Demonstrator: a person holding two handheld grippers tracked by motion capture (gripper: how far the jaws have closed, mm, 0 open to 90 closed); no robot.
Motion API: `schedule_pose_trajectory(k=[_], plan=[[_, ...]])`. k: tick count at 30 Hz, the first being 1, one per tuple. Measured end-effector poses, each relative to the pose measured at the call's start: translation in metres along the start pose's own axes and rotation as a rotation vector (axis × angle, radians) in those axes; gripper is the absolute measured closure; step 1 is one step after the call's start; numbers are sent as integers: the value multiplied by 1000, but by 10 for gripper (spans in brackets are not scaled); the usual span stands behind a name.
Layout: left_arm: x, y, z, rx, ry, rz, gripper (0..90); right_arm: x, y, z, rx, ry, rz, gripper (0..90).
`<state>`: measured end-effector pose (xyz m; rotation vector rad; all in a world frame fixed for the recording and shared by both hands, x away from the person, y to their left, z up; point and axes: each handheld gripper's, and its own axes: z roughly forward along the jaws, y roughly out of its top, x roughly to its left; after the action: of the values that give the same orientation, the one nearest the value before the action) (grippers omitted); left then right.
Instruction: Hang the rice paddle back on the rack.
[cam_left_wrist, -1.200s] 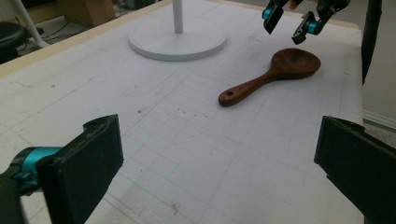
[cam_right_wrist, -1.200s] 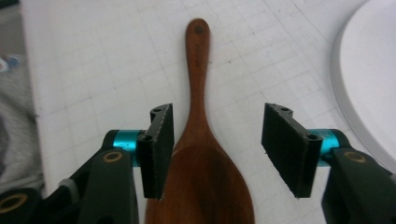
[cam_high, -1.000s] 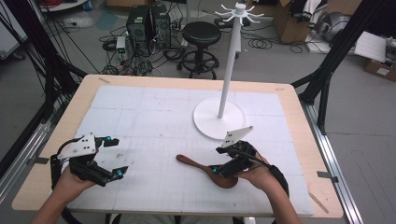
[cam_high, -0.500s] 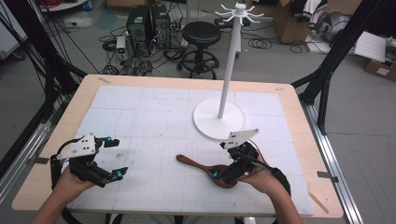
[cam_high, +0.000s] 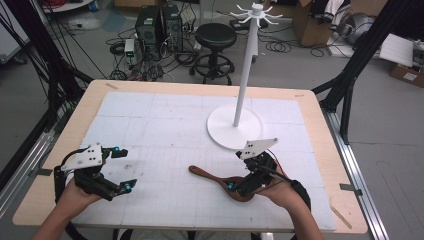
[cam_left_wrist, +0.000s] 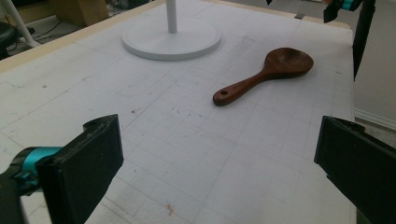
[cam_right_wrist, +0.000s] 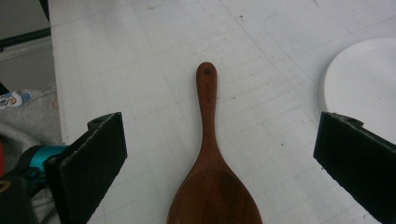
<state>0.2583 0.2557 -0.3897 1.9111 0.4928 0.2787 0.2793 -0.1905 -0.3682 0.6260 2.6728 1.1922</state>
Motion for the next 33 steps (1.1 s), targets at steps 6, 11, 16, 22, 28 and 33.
schedule_pose_trajectory(k=[6,11,16,22,28,33], plan=[[1,0,0,-2,0,-3,17,-2,0,-1,-13,-18,4,16],[1,0,1,0,9,-1,17,-1,-2,-3,-32,-32,8,17],[0,0,1,0,10,-1,17,1,-2,-1,-24,-11,2,56],[1,1,0,-7,10,-6,18,6,3,3,-3,-26,-23,50],[1,1,0,-5,10,1,17,7,4,10,36,-17,-13,30],[0,1,1,-2,9,1,17,7,8,19,106,-10,-27,30]])
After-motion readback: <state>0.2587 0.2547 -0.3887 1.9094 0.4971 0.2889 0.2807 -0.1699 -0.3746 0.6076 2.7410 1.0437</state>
